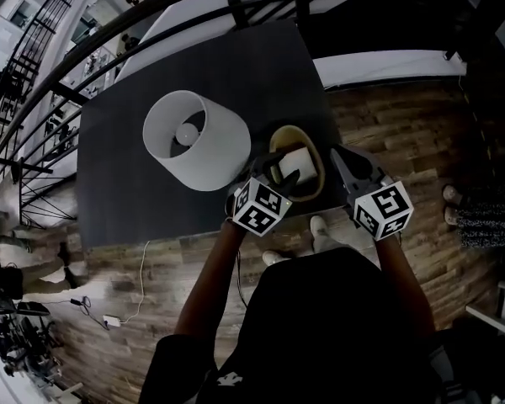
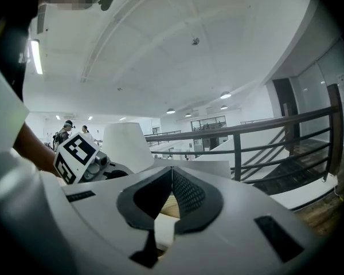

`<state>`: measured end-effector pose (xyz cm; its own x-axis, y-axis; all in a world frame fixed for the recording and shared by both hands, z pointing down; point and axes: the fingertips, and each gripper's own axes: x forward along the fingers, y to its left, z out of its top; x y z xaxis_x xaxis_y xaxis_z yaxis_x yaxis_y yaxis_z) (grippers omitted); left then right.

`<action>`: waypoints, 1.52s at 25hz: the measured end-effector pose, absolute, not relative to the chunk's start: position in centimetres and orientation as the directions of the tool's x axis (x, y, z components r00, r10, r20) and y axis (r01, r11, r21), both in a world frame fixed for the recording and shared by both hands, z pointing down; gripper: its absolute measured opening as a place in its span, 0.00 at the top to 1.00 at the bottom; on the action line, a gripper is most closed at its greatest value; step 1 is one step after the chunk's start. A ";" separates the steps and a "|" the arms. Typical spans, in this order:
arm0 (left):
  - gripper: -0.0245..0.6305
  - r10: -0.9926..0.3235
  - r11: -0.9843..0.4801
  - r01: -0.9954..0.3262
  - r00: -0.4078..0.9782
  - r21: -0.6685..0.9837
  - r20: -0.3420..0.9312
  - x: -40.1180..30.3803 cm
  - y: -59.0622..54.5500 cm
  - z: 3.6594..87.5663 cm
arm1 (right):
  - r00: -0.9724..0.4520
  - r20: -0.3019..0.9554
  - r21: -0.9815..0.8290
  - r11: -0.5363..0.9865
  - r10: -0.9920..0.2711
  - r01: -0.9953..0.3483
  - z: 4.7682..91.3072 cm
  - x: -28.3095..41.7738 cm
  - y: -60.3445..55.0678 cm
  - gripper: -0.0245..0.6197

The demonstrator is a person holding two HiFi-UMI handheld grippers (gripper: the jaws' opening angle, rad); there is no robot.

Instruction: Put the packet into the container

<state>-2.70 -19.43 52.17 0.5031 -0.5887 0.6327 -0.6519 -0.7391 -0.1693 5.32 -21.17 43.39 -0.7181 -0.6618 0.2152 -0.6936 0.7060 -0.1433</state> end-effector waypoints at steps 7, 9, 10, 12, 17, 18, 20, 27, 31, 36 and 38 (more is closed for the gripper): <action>0.86 -0.742 -0.615 -0.781 0.524 -0.112 0.417 -3.9 -18.5 46.1 | -0.750 0.198 -0.136 0.740 -0.632 -0.659 42.6 3.2 -20.5 0.95; 0.89 -0.778 -0.581 -0.810 0.523 -0.081 0.349 -4.4 -18.3 44.2 | -0.757 0.191 -0.132 0.748 -0.625 -0.651 42.2 2.7 -20.4 0.95; 0.90 -0.792 -0.566 -0.821 0.517 -0.072 0.324 -4.7 -18.1 43.5 | -0.760 0.186 -0.131 0.751 -0.623 -0.647 41.9 2.4 -20.3 0.95; 0.92 -0.814 -0.542 -0.838 0.505 -0.062 0.287 -5.4 -17.7 42.3 | -0.767 0.179 -0.126 0.759 -0.616 -0.639 41.5 1.7 -20.3 0.95; 0.95 -0.862 -0.472 -0.881 0.453 -0.036 0.228 -7.7 -16.3 41.0 | -0.789 0.162 -0.103 0.785 -0.593 -0.611 40.4 -0.1 -19.5 0.95; 0.95 -0.871 -0.458 -0.888 0.442 -0.030 0.215 -8.0 -16.0 40.7 | -0.793 0.157 -0.101 0.790 -0.588 -0.605 40.2 -0.3 -19.4 0.95; 0.95 -0.885 -0.437 -0.899 0.425 -0.020 0.190 -8.5 -15.6 40.0 | -0.801 0.149 -0.101 0.797 -0.579 -0.595 39.9 -0.7 -19.1 0.95; 0.95 -0.909 -0.398 -0.917 0.396 0.012 0.130 -9.7 -14.3 38.6 | -0.833 0.149 -0.096 0.830 -0.533 -0.549 40.1 -2.2 -17.8 0.95; 0.95 -0.914 -0.386 -0.922 0.385 0.014 0.128 -10.3 -14.1 38.7 | -0.847 0.135 -0.082 0.846 -0.515 -0.527 39.5 -3.2 -17.2 0.95; 0.95 -0.915 -0.379 -0.925 0.377 0.019 0.142 -10.2 -14.1 39.3 | -0.854 0.140 -0.073 0.855 -0.502 -0.514 39.7 -3.4 -16.7 0.95; 0.95 -0.916 -0.377 -0.926 0.375 0.017 0.145 -10.4 -14.1 39.4 | -0.860 0.135 -0.069 0.861 -0.492 -0.504 39.6 -3.7 -16.5 0.95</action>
